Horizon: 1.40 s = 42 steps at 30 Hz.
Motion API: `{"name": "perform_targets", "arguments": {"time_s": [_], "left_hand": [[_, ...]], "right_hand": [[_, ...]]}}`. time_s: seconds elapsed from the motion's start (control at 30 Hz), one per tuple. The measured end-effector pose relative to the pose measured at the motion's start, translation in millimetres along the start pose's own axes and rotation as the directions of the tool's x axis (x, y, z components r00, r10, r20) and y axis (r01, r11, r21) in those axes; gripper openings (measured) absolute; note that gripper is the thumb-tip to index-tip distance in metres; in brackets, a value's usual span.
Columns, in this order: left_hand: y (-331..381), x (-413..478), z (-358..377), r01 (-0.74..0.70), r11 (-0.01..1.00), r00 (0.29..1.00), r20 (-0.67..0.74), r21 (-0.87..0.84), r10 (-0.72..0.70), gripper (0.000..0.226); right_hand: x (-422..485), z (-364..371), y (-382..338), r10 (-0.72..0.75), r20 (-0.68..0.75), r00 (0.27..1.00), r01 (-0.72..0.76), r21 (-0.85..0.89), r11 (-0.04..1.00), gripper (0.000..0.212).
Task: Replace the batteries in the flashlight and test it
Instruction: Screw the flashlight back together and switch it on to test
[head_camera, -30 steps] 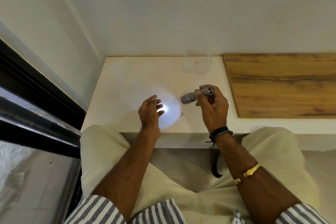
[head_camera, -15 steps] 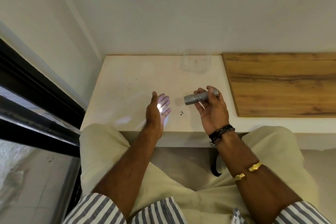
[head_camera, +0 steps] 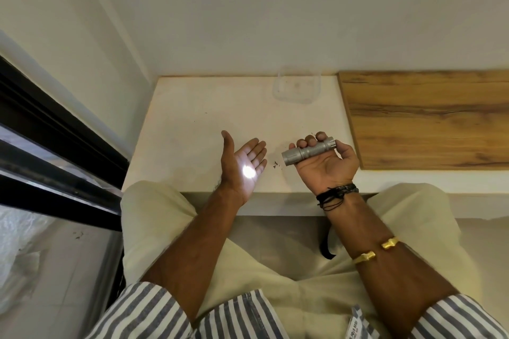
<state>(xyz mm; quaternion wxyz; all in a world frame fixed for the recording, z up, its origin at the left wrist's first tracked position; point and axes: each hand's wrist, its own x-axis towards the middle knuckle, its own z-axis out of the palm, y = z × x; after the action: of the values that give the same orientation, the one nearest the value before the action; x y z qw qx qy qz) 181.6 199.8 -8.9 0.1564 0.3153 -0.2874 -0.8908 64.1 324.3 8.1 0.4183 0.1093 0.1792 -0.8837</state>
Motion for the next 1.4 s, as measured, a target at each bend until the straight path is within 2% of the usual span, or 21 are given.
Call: {"name": "perform_targets", "arguments": {"time_s": [0.4, 0.57, 0.67, 0.73, 0.8, 0.83, 0.93, 1.0, 1.2, 1.4], "left_hand": [[-1.6, -1.6, -0.2, -0.034, 0.996, 0.999, -0.029, 0.081, 0.037, 0.098], [-1.8, 2.8, -4.6, -0.041, 0.995, 0.998, -0.035, 0.087, 0.044, 0.096], [-3.4, 4.8, -3.6, -0.092, 0.965, 0.987, -0.109, 0.246, 0.122, 0.076], [-4.6, 5.0, -1.4, -0.152, 0.858, 0.957, -0.144, 0.490, 0.252, 0.054], [-6.5, 3.6, -0.4, -0.232, 0.671, 0.908, -0.091, 0.704, 0.409, 0.042], [-7.4, 2.6, -0.2, -0.270, 0.592, 0.885, -0.045, 0.759, 0.463, 0.038], [-7.4, 2.4, -2.7, -0.345, 0.410, 0.831, 0.072, 0.844, 0.551, 0.031], [-6.7, 4.8, -6.2, -0.365, 0.321, 0.809, 0.127, 0.874, 0.574, 0.029], [1.7, 22.7, -12.0, -0.392, 0.206, 0.793, 0.216, 0.897, 0.569, 0.033], [20.3, 43.7, -12.2, -0.412, 0.185, 0.729, 0.201, 0.893, 0.655, 0.027]], "right_hand": [[-0.3, 2.1, 3.7, -0.026, -0.070, 0.997, 0.029, 0.044, 0.999, 0.014], [0.2, 0.5, 2.6, 0.009, -0.017, 1.000, -0.010, -0.029, 1.000, 0.023], [2.4, 1.7, 4.2, 0.037, -0.047, 0.998, -0.044, -0.169, 0.985, 0.015], [4.7, 1.1, 7.1, 0.016, -0.100, 0.995, -0.047, -0.311, 0.949, 0.014], [7.1, -1.0, 10.1, -0.051, -0.100, 0.994, -0.006, -0.499, 0.867, 0.016], [7.4, -1.8, 11.6, -0.084, -0.083, 0.993, 0.017, -0.604, 0.797, 0.016], [10.2, -3.0, 18.1, -0.209, 0.005, 0.978, 0.112, -0.856, 0.505, 0.026], [14.0, -1.9, 21.7, -0.293, 0.065, 0.954, 0.171, -0.920, 0.352, 0.030], [33.2, 7.4, 34.8, -0.377, 0.178, 0.909, 0.231, -0.968, 0.101, 0.039], [59.8, 30.7, 48.1, -0.393, 0.245, 0.886, 0.273, -0.962, 0.014, 0.039]]}}
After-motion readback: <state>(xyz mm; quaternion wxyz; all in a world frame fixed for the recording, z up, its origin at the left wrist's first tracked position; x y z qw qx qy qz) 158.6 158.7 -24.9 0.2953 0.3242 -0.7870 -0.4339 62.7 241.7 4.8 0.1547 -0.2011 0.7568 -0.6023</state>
